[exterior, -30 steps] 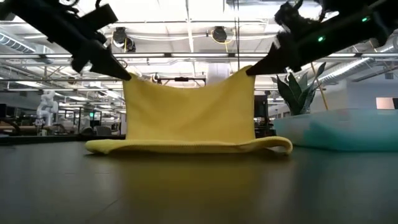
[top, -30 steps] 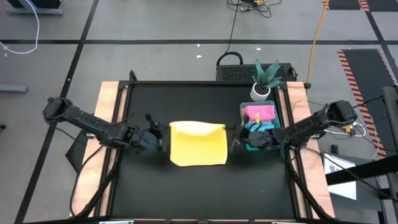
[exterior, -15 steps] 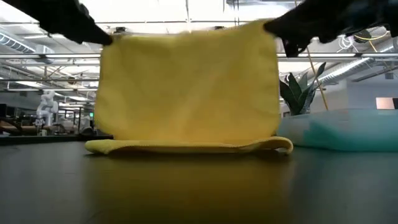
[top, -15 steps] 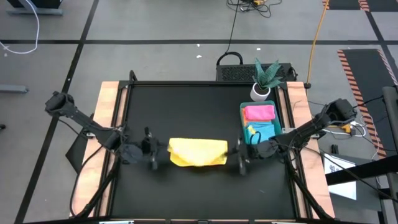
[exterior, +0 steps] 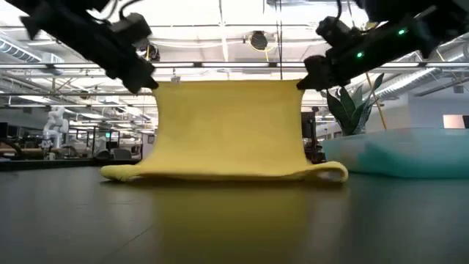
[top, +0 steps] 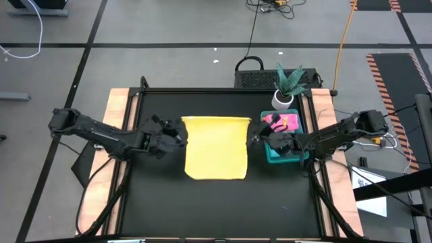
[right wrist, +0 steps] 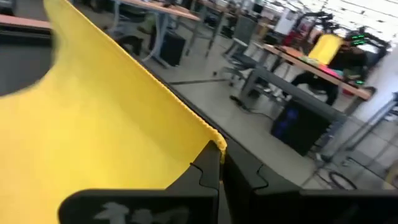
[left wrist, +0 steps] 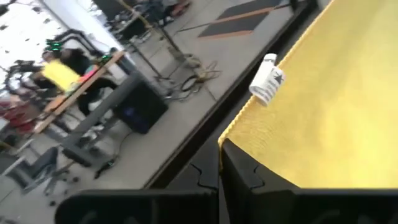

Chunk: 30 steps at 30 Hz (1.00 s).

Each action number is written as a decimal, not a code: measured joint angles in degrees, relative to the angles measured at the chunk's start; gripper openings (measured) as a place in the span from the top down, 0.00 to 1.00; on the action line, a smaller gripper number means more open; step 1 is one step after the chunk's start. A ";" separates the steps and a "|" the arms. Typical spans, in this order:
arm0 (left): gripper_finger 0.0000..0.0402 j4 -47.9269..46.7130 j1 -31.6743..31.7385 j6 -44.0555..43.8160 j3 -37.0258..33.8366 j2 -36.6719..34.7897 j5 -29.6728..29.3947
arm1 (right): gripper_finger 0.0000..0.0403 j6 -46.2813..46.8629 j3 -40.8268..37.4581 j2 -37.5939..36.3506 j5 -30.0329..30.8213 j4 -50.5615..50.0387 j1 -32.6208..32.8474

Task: Fold microfiber towels
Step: Fold the yellow microfiber cloth

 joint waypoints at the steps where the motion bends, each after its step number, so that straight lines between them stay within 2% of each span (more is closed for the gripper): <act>1: 0.99 1.76 1.23 1.42 -0.18 0.69 0.57 | 1.00 -0.55 0.00 0.00 -0.61 -0.06 -0.77; 3: 0.99 4.34 2.67 3.97 -0.47 1.96 3.07 | 1.00 -1.79 -0.02 0.00 -3.74 -0.67 -1.49; 7: 0.99 3.93 1.92 5.16 -0.53 4.11 11.03 | 1.00 -1.64 -0.04 0.00 -15.25 -3.22 0.37; 10: 0.99 0.72 -0.09 2.72 -0.55 5.68 17.36 | 1.00 2.45 -0.04 0.00 -23.01 -7.88 2.76; 13: 0.99 -1.72 -2.92 -0.61 -0.55 7.73 22.48 | 1.00 7.41 -0.07 0.00 -28.15 -12.65 5.64; 20: 0.98 -2.26 -10.79 -5.13 -0.55 12.64 30.91 | 1.00 13.35 -0.07 0.00 -36.53 -17.53 12.76; 25: 0.99 -2.31 -16.08 -8.75 -0.55 13.94 31.21 | 1.00 14.20 -0.07 1.57 -37.67 -18.07 16.32; 30: 0.98 -2.23 -19.68 -10.13 -0.42 13.84 29.84 | 1.00 16.99 -0.07 6.20 -37.80 -16.60 17.60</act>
